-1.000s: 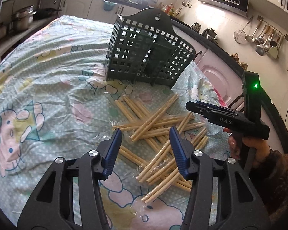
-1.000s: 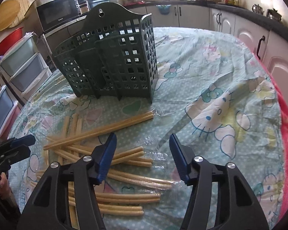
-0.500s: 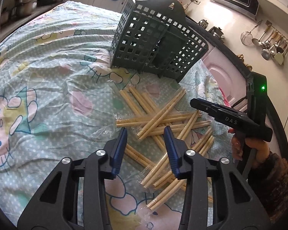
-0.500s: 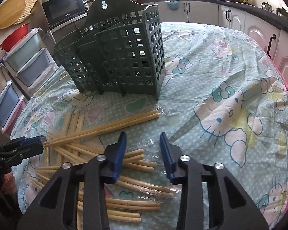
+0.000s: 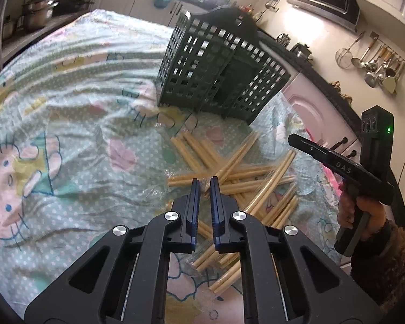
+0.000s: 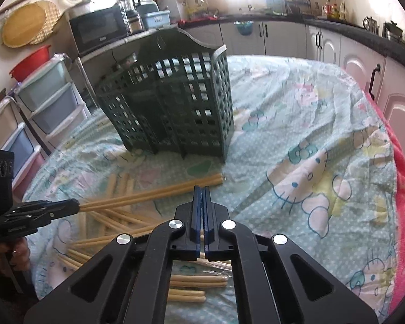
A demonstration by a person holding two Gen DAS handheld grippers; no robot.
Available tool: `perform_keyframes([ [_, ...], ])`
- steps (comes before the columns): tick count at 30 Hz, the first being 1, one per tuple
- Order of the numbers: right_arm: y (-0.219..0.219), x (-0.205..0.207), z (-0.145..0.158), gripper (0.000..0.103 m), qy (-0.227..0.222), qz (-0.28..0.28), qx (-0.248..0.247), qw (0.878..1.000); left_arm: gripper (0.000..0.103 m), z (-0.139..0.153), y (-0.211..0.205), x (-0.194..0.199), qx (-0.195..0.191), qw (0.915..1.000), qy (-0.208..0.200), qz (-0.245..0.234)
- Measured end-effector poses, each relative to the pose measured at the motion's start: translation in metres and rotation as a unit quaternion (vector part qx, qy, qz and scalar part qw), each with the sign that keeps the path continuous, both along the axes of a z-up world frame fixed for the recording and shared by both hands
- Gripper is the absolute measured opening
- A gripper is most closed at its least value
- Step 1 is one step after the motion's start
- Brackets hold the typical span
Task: Organize utensils
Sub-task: 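Lift the held chopsticks with both grippers and carry them above the green basket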
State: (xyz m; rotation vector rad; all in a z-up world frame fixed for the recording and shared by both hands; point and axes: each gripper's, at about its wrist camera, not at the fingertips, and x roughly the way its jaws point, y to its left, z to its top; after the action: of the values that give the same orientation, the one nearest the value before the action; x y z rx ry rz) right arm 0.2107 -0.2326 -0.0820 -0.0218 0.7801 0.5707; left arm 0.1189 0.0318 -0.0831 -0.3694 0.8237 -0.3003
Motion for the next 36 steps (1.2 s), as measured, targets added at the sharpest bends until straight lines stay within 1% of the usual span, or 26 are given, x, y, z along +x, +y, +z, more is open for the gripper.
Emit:
perform_keyframes([
  [4,0.005,-0.010,0.024,0.001,-0.034,0.010,0.006,0.999,0.003,0.019,0.001,-0.002,-0.004,0.9996,-0.025,-0.010],
  [10,0.019,-0.026,0.063,0.001,-0.081,0.033,0.010,0.996,0.002,0.056,-0.002,-0.006,-0.005,0.9974,-0.068,-0.024],
  [17,0.038,-0.045,0.109,0.001,-0.129,0.063,0.015,0.990,0.002,0.108,-0.008,-0.004,0.007,0.9918,-0.120,-0.044],
  [20,0.045,-0.054,0.127,0.001,-0.149,0.074,0.018,0.986,0.002,0.122,-0.015,-0.004,0.014,0.9892,-0.136,-0.053],
  [31,0.051,-0.066,0.171,0.001,-0.190,0.072,0.019,0.979,0.002,0.166,-0.024,-0.002,0.021,0.9814,-0.176,-0.074],
  [36,0.049,-0.065,0.194,0.001,-0.212,0.067,0.028,0.975,0.002,0.196,-0.026,-0.001,0.028,0.9755,-0.204,-0.076],
])
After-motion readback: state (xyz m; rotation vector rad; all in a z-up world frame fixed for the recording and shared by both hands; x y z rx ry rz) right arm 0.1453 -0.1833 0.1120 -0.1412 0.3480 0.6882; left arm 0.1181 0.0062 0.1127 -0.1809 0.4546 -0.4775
